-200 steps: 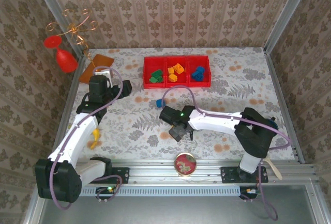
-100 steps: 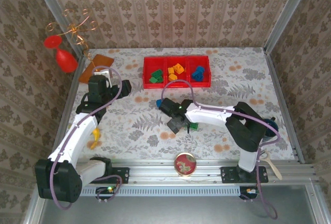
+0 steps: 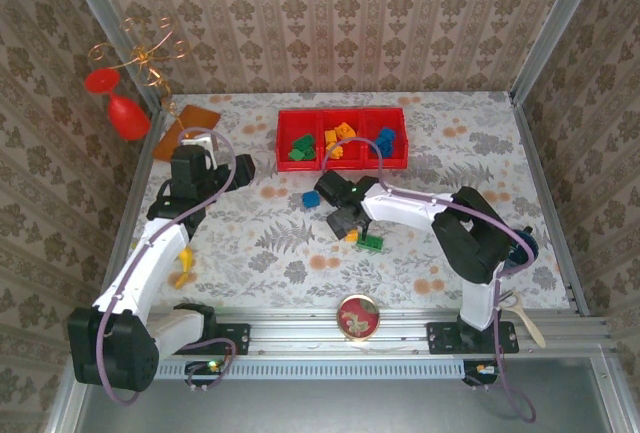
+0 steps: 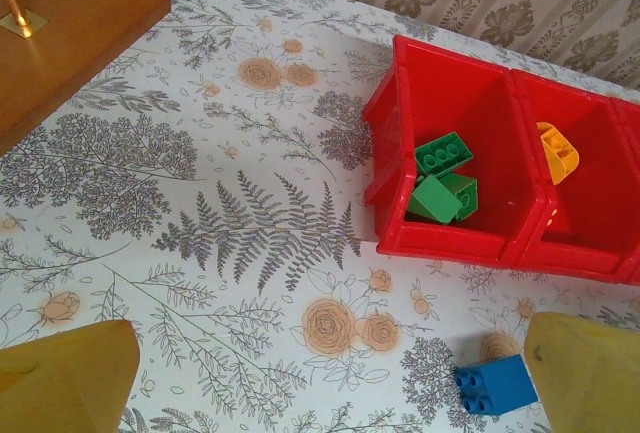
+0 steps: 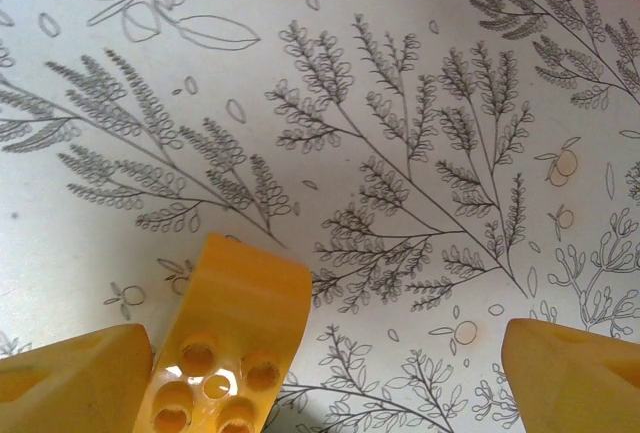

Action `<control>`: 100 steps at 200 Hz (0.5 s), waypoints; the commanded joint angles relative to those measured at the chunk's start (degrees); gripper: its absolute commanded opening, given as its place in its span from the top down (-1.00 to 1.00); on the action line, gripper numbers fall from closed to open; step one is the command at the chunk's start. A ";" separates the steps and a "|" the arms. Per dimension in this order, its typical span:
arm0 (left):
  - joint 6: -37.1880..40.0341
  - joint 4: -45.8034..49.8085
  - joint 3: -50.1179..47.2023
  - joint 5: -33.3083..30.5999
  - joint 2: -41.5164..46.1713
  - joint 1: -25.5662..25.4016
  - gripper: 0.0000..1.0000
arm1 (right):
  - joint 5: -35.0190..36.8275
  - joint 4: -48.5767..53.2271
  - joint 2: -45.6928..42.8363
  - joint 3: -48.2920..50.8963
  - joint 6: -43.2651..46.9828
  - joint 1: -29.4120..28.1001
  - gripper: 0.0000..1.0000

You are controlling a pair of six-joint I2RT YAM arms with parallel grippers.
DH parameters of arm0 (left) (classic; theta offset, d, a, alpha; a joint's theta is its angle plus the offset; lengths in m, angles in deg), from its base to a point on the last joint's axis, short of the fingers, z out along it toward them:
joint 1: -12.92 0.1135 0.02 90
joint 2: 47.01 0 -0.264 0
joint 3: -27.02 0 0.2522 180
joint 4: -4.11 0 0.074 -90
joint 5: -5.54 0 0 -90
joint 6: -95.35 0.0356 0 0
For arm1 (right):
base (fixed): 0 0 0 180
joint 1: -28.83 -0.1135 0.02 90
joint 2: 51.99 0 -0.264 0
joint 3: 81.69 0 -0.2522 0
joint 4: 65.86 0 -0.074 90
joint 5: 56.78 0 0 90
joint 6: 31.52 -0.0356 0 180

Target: Sort the legos into containers by color

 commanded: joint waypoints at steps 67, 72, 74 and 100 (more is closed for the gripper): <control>-1.41 -1.02 -0.38 1.47 -0.64 0.52 -1.00 | -7.34 -0.47 -1.17 1.31 -1.44 2.21 -0.78; -1.40 -0.99 -0.38 1.47 -0.55 0.52 -1.00 | -7.97 0.19 -1.17 1.12 -1.57 2.26 -0.78; -1.39 -0.99 -0.38 1.48 -0.54 0.52 -1.00 | -8.05 0.47 -1.18 1.03 -1.68 2.25 -0.78; -1.54 -0.99 -0.47 1.29 -0.28 0.52 -1.00 | -9.01 3.66 -1.81 0.69 -4.78 2.13 -0.77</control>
